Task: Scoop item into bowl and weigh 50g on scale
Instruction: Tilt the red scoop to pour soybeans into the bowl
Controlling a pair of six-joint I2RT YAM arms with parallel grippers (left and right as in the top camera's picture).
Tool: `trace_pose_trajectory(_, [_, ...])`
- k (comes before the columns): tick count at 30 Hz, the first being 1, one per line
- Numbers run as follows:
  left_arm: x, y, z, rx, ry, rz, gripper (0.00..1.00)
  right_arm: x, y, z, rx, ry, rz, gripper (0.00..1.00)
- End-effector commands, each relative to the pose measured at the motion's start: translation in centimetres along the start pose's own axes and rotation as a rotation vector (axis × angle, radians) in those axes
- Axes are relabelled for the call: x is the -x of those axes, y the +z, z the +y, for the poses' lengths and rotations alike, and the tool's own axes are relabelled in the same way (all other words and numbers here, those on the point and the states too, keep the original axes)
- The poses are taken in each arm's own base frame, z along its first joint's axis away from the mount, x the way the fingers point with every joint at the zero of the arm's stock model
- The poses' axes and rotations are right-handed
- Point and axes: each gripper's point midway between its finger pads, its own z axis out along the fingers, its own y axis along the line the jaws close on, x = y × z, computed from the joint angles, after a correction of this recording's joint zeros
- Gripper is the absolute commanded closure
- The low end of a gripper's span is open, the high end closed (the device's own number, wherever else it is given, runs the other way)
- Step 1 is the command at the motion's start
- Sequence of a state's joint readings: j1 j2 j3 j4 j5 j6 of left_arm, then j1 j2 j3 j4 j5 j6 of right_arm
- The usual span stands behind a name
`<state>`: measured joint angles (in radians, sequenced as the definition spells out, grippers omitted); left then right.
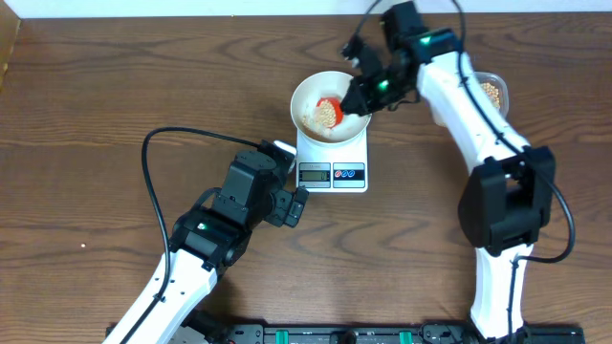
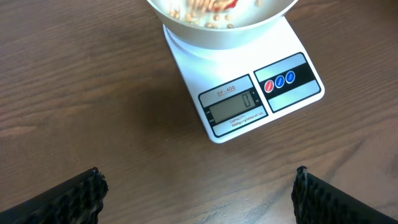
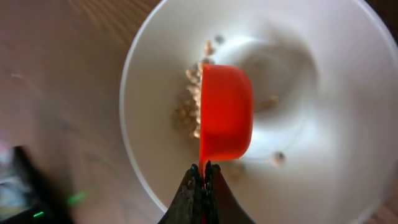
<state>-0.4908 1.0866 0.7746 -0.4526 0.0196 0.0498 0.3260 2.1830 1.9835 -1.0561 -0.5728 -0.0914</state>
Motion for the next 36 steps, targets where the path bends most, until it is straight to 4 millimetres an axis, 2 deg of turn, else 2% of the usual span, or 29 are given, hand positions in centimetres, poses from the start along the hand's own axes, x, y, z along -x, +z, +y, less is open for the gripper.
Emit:
trace_pose_trajectory(1, [0.3, -0.1, 0.2, 0.008, 0.002, -0.004, 0.03, 1.0, -0.6, -0.8, -0.182, -0.034, -0.025, 0.99])
trace_pose_trajectory(7, [0.3, -0.1, 0.2, 0.008, 0.002, -0.005, 0.03, 1.7, -1.2, -0.6, -0.365, -0.102, -0.042, 0.99])
trace_pose_trajectory(13, [0.3, -0.1, 0.2, 0.008, 0.002, -0.005, 0.03, 2.9, -3.6, 1.1, -0.52, -0.189, -0.101, 0.99])
trace_pose_trajectory(19, [0.3, -0.1, 0.2, 0.008, 0.002, -0.005, 0.03, 3.1, -5.3, 2.7, -0.661, -0.276, -0.118, 0.99])
trace_pose_trajectory(24, [0.3, -0.1, 0.2, 0.008, 0.002, -0.005, 0.03, 3.1, -6.0, 3.8, -0.774, -0.349, -0.115, 0.99])
trace_pose_trajectory(36, [0.3, -0.1, 0.2, 0.008, 0.002, -0.005, 0.03, 3.0, -5.6, 4.6, -0.773, -0.368, -0.112, 0.99])
